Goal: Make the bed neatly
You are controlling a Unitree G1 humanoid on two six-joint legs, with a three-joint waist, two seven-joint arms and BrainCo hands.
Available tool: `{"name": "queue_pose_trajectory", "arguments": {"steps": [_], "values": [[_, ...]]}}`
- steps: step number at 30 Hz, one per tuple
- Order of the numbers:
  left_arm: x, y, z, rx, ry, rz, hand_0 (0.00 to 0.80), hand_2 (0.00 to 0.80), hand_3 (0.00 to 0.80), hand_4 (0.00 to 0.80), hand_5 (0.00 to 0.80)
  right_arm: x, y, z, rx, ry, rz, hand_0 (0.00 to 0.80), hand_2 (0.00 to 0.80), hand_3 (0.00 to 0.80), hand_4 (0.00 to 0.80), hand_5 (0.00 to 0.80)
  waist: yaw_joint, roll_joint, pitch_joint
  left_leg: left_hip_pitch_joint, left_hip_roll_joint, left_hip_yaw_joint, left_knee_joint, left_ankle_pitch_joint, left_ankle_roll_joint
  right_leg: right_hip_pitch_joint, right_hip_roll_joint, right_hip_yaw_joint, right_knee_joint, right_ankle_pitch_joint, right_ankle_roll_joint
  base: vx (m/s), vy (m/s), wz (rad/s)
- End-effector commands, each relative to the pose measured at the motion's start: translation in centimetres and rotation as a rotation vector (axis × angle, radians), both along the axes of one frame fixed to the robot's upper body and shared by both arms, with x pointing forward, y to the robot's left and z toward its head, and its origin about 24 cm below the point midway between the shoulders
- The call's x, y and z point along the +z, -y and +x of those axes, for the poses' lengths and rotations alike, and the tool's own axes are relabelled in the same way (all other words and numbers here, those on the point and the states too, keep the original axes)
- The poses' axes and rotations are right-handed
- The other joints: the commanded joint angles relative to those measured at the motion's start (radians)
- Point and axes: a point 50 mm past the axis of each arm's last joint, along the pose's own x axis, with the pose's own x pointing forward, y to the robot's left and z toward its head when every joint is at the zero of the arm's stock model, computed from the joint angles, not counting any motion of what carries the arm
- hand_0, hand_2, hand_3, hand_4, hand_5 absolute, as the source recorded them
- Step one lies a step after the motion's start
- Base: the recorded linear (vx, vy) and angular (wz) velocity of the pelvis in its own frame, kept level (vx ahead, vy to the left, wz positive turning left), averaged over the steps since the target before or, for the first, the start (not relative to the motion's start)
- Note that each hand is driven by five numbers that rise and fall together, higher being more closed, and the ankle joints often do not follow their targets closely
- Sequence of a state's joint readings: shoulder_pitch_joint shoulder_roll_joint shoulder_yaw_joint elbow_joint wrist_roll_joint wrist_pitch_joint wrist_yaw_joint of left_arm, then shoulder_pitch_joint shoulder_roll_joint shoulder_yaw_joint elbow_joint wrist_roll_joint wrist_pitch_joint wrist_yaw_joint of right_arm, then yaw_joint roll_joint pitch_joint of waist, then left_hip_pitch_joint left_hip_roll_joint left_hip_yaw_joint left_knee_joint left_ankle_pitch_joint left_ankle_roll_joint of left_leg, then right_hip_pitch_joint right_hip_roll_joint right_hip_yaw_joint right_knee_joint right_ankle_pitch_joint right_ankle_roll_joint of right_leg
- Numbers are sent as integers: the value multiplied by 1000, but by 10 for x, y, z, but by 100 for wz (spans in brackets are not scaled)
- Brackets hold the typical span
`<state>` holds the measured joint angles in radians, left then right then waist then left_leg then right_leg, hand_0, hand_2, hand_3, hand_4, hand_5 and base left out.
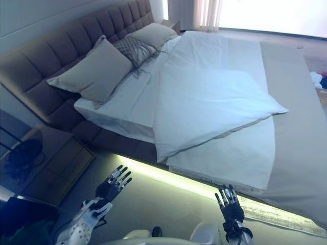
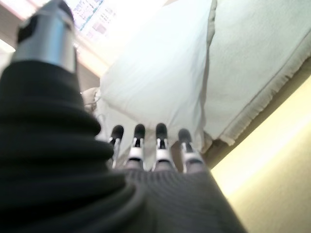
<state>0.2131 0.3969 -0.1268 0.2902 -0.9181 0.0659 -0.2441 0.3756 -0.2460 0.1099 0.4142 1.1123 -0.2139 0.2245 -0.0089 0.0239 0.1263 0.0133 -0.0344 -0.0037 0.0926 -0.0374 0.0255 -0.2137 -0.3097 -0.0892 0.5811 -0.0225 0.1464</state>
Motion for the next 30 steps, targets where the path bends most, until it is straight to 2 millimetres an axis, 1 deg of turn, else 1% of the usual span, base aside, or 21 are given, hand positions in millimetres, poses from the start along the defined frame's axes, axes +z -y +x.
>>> {"name": "queue_pose_trajectory", "arguments": {"steps": [1,2,3,4,7,8,10,11,13,14,15,16,17,18,21,22,24,26,27,29,30], "values": [[22,7,15,-25,107,-13,0,0,0,0,0,15,11,19,-46,126,-19,0,0,0,0,0,-24,-52,-5,72,-88,-16,36,-102,28,-2,9,-18,-376,289,20,422,-287,-3],[23,9,19,-31,107,-13,0,0,0,0,0,16,12,27,-48,128,-19,0,0,0,0,0,-36,-67,-9,92,-91,-32,35,-132,20,-19,-1,-5,-561,316,42,417,-246,-5],[23,9,21,-28,107,-14,0,0,0,0,0,17,12,32,-46,127,-18,0,0,0,0,0,-39,-56,-4,106,-75,-32,41,-152,18,-9,9,-9,-641,342,54,450,-259,2],[24,7,21,-19,105,-12,0,0,0,0,0,17,10,36,-38,122,-16,0,0,0,0,0,-43,-56,-2,113,-67,-26,42,-156,20,-26,5,-6,-660,347,63,362,-202,2],[22,1,19,4,89,-2,0,0,0,0,0,15,3,33,-3,104,-8,0,0,0,0,0,-49,-59,4,143,-45,1,62,-193,31,-65,16,-39,-662,363,73,367,-237,0],[21,-1,18,8,85,4,0,0,0,0,0,13,1,30,7,98,-3,0,0,0,0,0,-55,-70,6,152,-46,5,78,-215,38,-59,18,-42,-637,379,73,369,-265,-4],[19,-2,15,10,80,5,0,0,0,0,0,11,0,24,20,86,5,0,0,0,0,0,-61,-90,4,158,-48,8,108,-242,44,-57,22,-30,-585,387,75,330,-257,24],[18,-1,10,0,79,5,0,0,0,0,0,10,3,20,15,79,9,0,0,0,0,0,-58,-98,-5,154,-31,16,133,-243,35,-30,43,-28,-548,332,70,316,-282,26],[18,1,4,-5,70,-1,0,0,0,0,0,9,7,13,-3,61,6,0,0,0,0,0,-62,-106,-14,145,-20,1,169,-243,22,-11,67,2,-545,316,67,297,-283,21],[17,2,0,-3,63,-14,0,0,0,0,0,9,10,12,-10,53,-2,0,0,0,0,0,-60,-104,-17,152,1,2,176,-229,9,-2,74,5,-529,305,67,263,-288,40],[15,1,-7,10,62,-45,0,0,0,0,0,14,12,15,5,59,-11,0,0,0,0,0,-61,-93,-31,178,52,-3,185,-169,-20,6,95,3,-497,274,52,207,-246,40],[15,1,-9,10,64,-53,0,0,0,0,0,15,12,16,13,64,-11,0,0,0,0,0,-62,-89,-34,183,69,-4,188,-145,-29,10,103,-1,-490,259,47,204,-269,29],[15,1,-11,2,76,-57,0,0,0,0,0,18,13,18,29,82,-8,0,0,0,0,0,-61,-85,-43,183,98,-4,208,-91,-48,24,122,-5,-480,227,29,220,-306,8],[13,7,-11,-2,86,-53,0,0,0,0,0,18,15,24,44,81,-18,0,0,0,0,0,-58,-85,-54,157,124,-3,281,-13,-63,60,159,-2,-488,187,-13,271,-384,-6],[13,15,-5,2,107,-88,0,0,0,0,0,20,21,35,62,78,-43,0,0,0,0,0,-54,-98,-59,84,145,2,492,74,-67,106,198,-4,-487,135,-78,204,-315,-22],[14,19,-3,-6,118,-97,0,0,0,0,0,20,22,38,62,82,-52,0,0,0,0,0,-48,-109,-52,21,145,11,592,108,-64,128,211,1,-485,118,-102,167,-281,-34],[14,25,0,-26,131,-114,0,0,0,0,0,21,24,39,56,94,-59,0,0,0,0,0,-41,-118,-35,-78,147,23,687,127,-54,151,232,8,-479,103,-127,161,-216,-3],[13,29,1,-43,140,-119,0,0,0,0,0,22,26,38,41,112,-54,0,0,0,0,0,-32,-117,-19,-127,151,39,628,124,-41,174,250,12,-473,86,-126,160,-67,-4],[14,29,2,-47,143,-121,0,0,0,0,0,23,26,38,35,117,-53,0,0,0,0,0,-29,-110,-17,-132,162,48,546,143,-45,189,261,13,-472,71,-122,199,51,-9],[14,31,8,-55,136,-122,0,0,0,0,0,23,25,35,13,105,-52,0,0,0,0,0,-22,-82,-15,-136,188,57,301,220,-78,231,289,19,-480,32,-111,253,126,6],[14,33,11,-62,134,-123,0,0,0,0,0,23,26,33,3,100,-49,0,0,0,0,0,-17,-74,-14,-140,193,57,229,244,-91,249,294,22,-486,22,-107,298,148,19]]}}
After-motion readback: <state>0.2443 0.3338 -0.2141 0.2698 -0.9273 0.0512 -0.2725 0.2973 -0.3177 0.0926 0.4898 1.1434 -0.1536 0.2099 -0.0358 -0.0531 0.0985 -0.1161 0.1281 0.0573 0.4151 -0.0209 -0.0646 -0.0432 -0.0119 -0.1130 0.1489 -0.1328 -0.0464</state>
